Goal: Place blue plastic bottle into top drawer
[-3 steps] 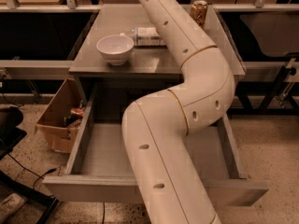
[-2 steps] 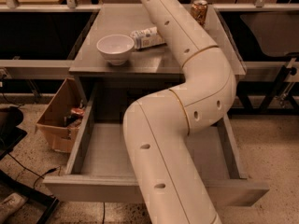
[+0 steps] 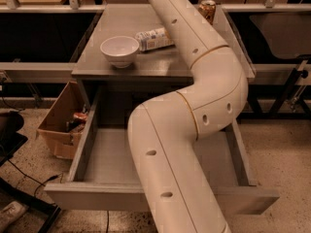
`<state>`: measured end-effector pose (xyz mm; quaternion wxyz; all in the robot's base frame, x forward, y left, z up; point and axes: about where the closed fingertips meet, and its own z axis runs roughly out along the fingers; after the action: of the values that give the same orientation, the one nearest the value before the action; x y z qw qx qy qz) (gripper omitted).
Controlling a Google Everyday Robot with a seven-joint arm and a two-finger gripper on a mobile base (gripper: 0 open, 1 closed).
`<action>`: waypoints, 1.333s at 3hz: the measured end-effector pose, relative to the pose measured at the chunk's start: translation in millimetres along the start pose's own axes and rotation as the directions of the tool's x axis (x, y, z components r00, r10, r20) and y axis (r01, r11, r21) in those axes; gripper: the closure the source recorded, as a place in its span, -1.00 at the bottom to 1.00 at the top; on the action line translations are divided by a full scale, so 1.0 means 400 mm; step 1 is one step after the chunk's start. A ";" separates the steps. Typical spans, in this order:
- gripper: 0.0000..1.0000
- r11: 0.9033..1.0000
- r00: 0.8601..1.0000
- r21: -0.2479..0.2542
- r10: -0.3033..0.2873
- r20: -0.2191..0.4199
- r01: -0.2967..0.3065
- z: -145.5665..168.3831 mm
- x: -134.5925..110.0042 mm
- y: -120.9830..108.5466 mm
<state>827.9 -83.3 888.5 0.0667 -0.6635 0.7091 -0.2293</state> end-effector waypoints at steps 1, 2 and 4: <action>0.21 1.000 1.000 0.000 0.000 0.000 0.000 0.000 0.000 0.000; -0.26 0.997 0.999 0.075 -0.035 0.039 0.032 -0.001 -0.039 -0.048; -1.00 0.940 0.960 0.238 -0.269 0.078 0.245 -0.080 -0.113 -0.131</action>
Offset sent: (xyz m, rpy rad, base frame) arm 0.0461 0.0390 0.0228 0.0315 -0.1377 0.1614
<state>867.8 -32.5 929.0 0.1498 -0.7500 0.5808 -0.2788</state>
